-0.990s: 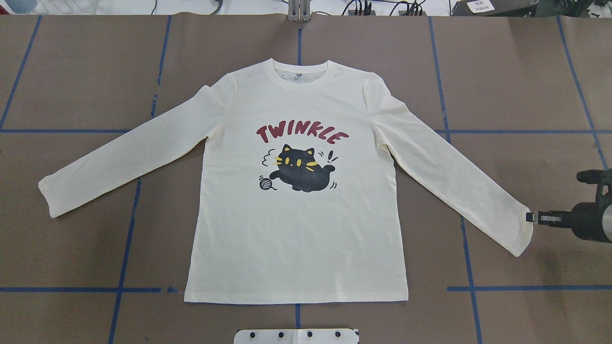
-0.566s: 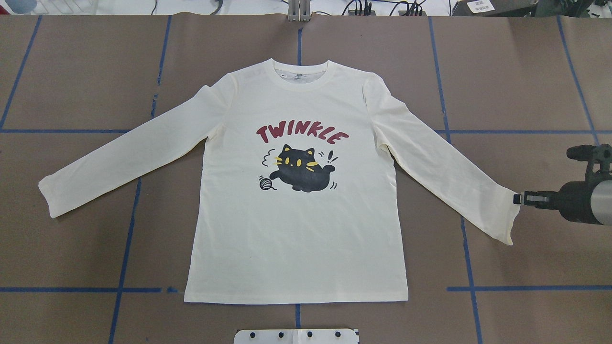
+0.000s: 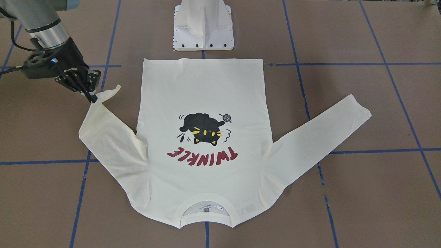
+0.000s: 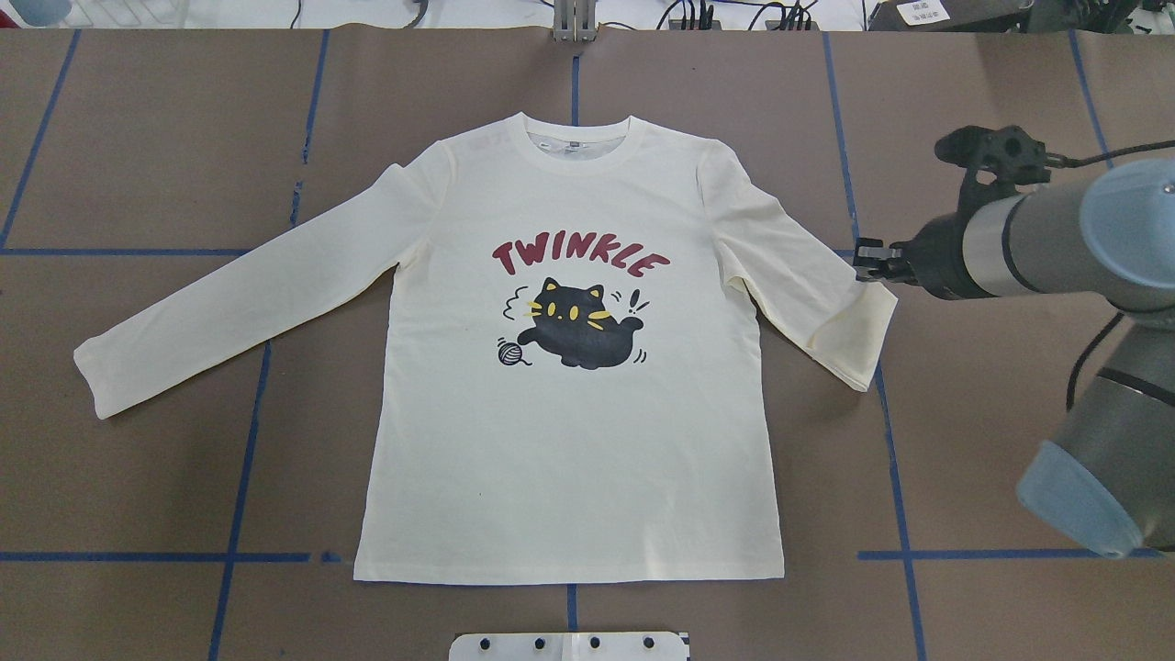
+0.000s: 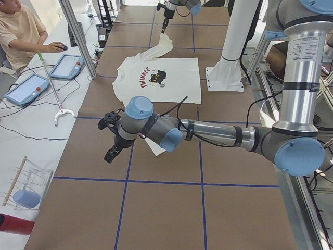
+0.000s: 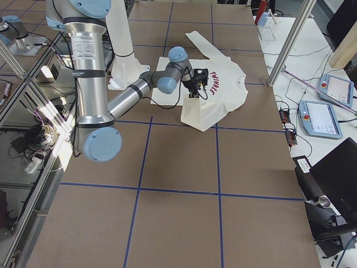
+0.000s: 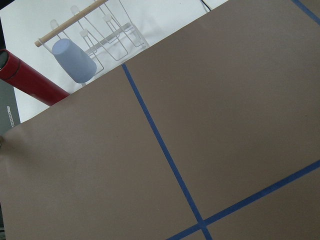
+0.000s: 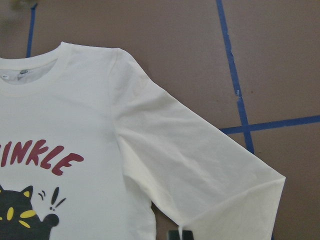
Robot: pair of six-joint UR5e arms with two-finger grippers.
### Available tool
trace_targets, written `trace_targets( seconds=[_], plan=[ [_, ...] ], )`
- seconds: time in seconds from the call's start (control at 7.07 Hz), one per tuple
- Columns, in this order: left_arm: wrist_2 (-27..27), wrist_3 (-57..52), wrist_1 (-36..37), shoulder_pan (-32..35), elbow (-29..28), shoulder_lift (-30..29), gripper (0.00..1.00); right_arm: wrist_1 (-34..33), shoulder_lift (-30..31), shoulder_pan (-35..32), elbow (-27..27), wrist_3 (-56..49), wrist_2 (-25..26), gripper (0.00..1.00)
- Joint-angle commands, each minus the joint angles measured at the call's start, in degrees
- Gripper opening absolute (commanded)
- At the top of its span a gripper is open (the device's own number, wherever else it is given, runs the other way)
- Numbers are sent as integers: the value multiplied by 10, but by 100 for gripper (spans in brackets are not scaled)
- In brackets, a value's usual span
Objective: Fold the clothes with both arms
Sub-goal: 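Grasp the sleeve cuff with the right gripper and lift it across the shirt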
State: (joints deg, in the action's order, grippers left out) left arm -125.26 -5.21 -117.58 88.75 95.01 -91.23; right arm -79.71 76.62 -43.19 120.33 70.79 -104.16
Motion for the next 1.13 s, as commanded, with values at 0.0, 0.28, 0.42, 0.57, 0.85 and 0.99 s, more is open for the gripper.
trace_targets(
  seconds=[0.0,0.28,0.42,0.57,0.85,0.99],
  plan=[
    [-8,0,2,0,-3,0,100,-161,-205,5,-35,-7,46,0],
    [-9,0,6,0,1,0,100,-165,-356,9,-148,-8,89,0],
    [-9,1,7,0,0,0,100,-165,-421,34,-223,-10,118,0],
    [-9,1,7,-1,-3,0,100,-157,-487,75,-324,-8,171,0],
    [-9,2,9,0,-6,0,100,-33,-540,129,-518,-3,227,0],
    [-9,2,9,-1,-8,0,100,37,-585,150,-620,2,257,0]
  ],
)
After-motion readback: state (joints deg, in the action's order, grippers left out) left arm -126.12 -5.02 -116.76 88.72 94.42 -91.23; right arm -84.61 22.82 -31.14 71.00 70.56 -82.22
